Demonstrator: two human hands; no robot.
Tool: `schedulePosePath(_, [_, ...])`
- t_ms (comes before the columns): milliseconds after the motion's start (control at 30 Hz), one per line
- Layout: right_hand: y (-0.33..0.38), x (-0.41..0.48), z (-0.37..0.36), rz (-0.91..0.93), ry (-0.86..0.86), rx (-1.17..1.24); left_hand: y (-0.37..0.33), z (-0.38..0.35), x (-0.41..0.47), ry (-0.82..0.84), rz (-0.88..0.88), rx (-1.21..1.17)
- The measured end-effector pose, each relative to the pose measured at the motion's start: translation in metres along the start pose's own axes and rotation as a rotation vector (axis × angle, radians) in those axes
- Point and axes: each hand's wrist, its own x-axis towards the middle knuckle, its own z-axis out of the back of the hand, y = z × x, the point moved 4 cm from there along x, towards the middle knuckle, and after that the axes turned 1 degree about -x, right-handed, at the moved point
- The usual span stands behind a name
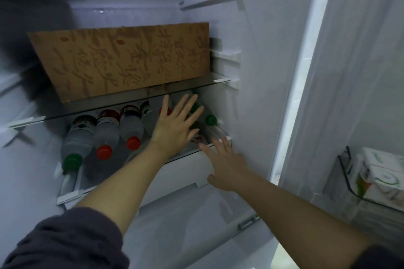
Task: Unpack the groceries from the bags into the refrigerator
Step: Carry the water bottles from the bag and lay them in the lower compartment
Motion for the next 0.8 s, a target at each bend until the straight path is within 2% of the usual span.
schedulePosePath(133, [-0.001, -0.017, -0.006, 0.015, -0.154, 0.086, -0.024, 0.041, -0.038, -0.001, 0.223, -0.178])
schedulePosePath(333, [0.005, -0.080, -0.020, -0.024, -0.149, 0.190, -0.067, 0.085, -0.100, 0.100, 0.481, -0.364])
schedulePosePath(600, [-0.011, -0.212, -0.034, -0.060, -0.088, 0.170, -0.165, 0.139, -0.175, 0.281, 0.608, -0.545])
schedulePosePath(800, [-0.039, -0.332, -0.046, -0.194, -0.082, 0.158, -0.251, 0.200, -0.209, 0.335, 0.563, -0.657])
